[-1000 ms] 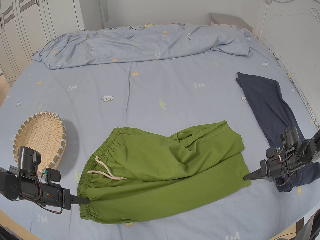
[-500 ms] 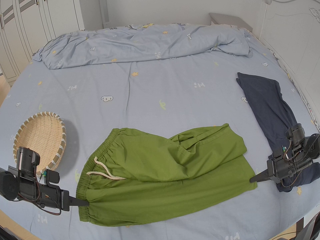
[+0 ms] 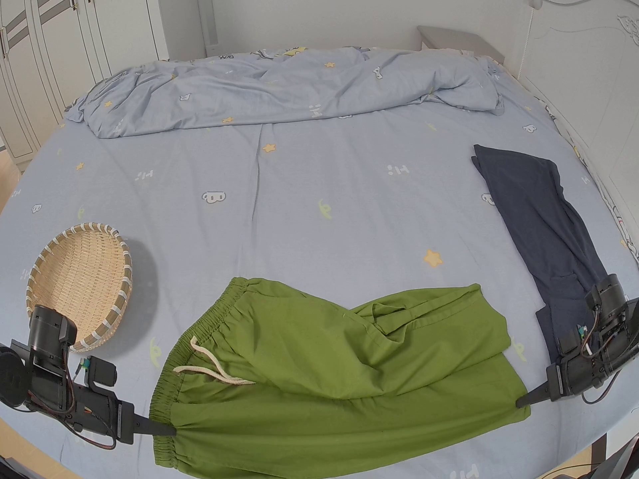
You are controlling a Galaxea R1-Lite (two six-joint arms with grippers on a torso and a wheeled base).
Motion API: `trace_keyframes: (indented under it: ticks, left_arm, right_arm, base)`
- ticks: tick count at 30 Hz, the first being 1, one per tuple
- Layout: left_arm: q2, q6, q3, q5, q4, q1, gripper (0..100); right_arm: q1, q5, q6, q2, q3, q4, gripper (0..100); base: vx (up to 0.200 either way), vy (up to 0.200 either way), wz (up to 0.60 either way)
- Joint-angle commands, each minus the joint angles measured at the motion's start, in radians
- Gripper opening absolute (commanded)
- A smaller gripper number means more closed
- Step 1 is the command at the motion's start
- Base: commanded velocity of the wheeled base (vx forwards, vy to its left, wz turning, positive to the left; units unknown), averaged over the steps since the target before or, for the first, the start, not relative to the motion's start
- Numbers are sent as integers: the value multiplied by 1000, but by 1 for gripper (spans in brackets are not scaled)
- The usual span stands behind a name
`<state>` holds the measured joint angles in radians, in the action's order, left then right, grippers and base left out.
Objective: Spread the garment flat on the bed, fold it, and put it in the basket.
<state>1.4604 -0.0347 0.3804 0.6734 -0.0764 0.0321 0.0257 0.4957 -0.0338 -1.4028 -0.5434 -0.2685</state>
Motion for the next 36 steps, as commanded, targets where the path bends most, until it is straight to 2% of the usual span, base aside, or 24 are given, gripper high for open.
trace_keyframes:
  ticks: [1,5,13,14,18,19,25,30,32,36]
  left_arm:
    - [-9,-14,-34,-6,-14,-3,0]
    - [1,-33,-57,-8,-13,-3,0]
    - [37,-33,-57,-8,-6,-20,0]
    - [37,-33,-58,-9,-6,-20,0]
    - [37,-34,-58,-12,-3,-23,0]
    - [37,-34,-57,-12,-3,-26,100]
    - [28,-34,-60,-12,10,-17,100]
    - [1,-34,-48,-14,15,65,100]
    - [-17,-33,-20,-11,24,92,100]
    - [-11,-17,166,-8,3,94,100]
  right_arm:
    - [-10,-6,3,33,94,49,0]
    - [-13,-5,5,31,163,88,0]
    - [-13,-3,5,11,189,118,0]
    - [-13,-3,6,10,189,118,100]
    - [-13,-2,11,10,191,118,100]
    - [-13,0,11,10,189,118,100]
    - [-3,0,9,16,189,127,100]
    - [25,6,0,39,174,173,100]
    - [29,14,-3,54,137,190,100]
    - [14,14,-23,50,-72,190,100]
  base:
    - [0,0,0]
    - [0,0,0]
    - [0,0,0]
    - [0,0,0]
    - [0,0,0]
    - [0,0,0]
    - [0,0,0]
    - [0,0,0]
    - [0,0,0]
    - [0,0,0]
